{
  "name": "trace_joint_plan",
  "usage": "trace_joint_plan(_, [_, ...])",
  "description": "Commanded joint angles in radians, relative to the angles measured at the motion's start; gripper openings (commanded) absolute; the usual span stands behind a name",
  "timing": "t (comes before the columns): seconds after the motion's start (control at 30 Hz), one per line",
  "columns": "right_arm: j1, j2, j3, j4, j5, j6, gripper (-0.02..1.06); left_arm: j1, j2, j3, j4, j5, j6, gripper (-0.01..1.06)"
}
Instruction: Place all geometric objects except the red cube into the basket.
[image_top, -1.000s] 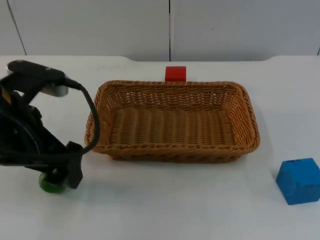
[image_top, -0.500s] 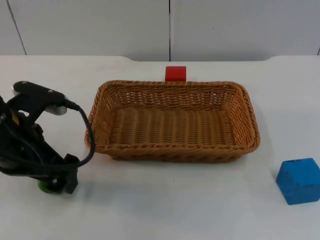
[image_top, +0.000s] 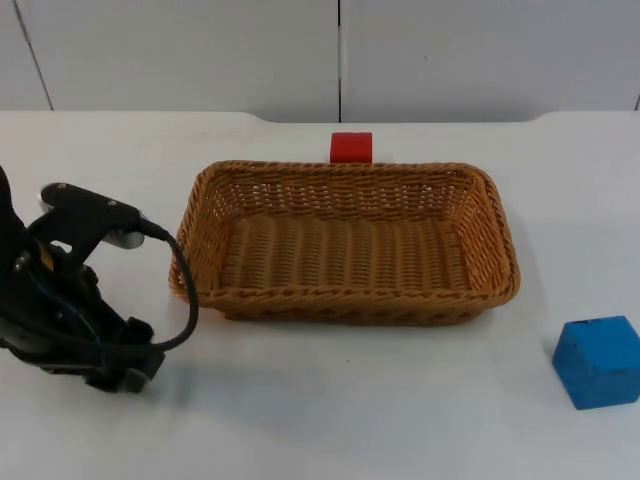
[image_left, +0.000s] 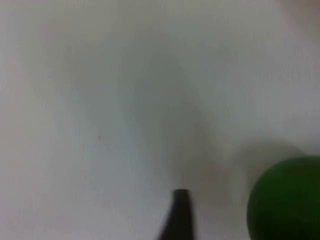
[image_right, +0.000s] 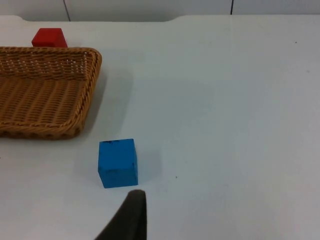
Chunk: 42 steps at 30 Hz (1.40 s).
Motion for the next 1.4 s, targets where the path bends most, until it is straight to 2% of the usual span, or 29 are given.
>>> trace_joint_plan(0.0, [-0.008, -0.004, 0.006, 0.003, -0.003, 0.002, 1.05, 0.001, -0.001, -0.002, -0.009, -0.018, -0.013, 0.53])
trace_joint_plan(0.03, [-0.008, -0.004, 0.006, 0.003, -0.003, 0.002, 1.05, 0.001, -0.001, -0.002, -0.016, -0.018, -0.013, 0.4])
trace_joint_plan(0.07, [-0.008, -0.004, 0.006, 0.003, -0.003, 0.002, 1.05, 0.001, -0.001, -0.002, -0.016, -0.018, -0.013, 0.4])
trace_joint_plan(0.13, [-0.008, -0.004, 0.006, 0.003, -0.003, 0.002, 1.05, 0.001, -0.01, -0.002, -0.046, 0.019, -0.013, 0.1])
trace_joint_plan(0.17, [-0.008, -0.004, 0.006, 0.003, -0.003, 0.002, 1.05, 0.001, -0.024, -0.002, -0.058, 0.054, -0.013, 0.0])
trace_joint_plan(0.23, [-0.008, -0.004, 0.006, 0.003, -0.003, 0.002, 1.05, 0.001, -0.071, -0.002, -0.098, 0.132, -0.017, 0.0])
trace_joint_plan(0.27, [-0.008, -0.004, 0.006, 0.003, -0.003, 0.002, 1.05, 0.001, -0.071, -0.002, -0.098, 0.132, -0.017, 0.0])
trace_joint_plan(0.3, [-0.008, -0.004, 0.006, 0.003, -0.003, 0.002, 1.05, 0.001, -0.102, -0.002, -0.116, 0.168, -0.017, 0.0])
trace_joint_plan(0.4, [-0.008, -0.004, 0.006, 0.003, -0.003, 0.002, 1.05, -0.015, -0.282, -0.002, -0.186, 0.256, -0.017, 0.0])
trace_joint_plan(0.43, [-0.008, -0.004, 0.006, 0.003, -0.003, 0.002, 1.05, -0.015, -0.282, -0.002, -0.186, 0.256, -0.017, 0.0])
trace_joint_plan(0.57, [-0.008, -0.004, 0.006, 0.003, -0.003, 0.002, 1.05, -0.042, -0.507, -0.002, -0.188, 0.288, -0.017, 0.0])
trace_joint_plan(0.73, [-0.008, -0.004, 0.006, 0.003, -0.003, 0.002, 1.05, -0.039, -0.605, -0.002, -0.188, 0.286, -0.006, 0.0])
trace_joint_plan(0.93, [-0.008, -0.004, 0.006, 0.003, -0.003, 0.002, 1.05, -0.039, -0.575, -0.007, -0.19, 0.271, -0.004, 0.0])
trace_joint_plan(1.1, [-0.008, -0.004, 0.006, 0.003, -0.003, 0.002, 1.05, -0.076, -0.47, -0.109, -0.195, 0.285, 0.015, 0.0])
trace_joint_plan(1.27, [-0.008, -0.004, 0.006, 0.003, -0.003, 0.002, 1.05, -0.154, -0.273, -0.303, -0.195, 0.29, 0.041, 0.0])
trace_joint_plan(1.37, [-0.008, -0.004, 0.006, 0.003, -0.003, 0.002, 1.05, -0.173, -0.181, -0.375, -0.195, 0.313, 0.048, 0.0])
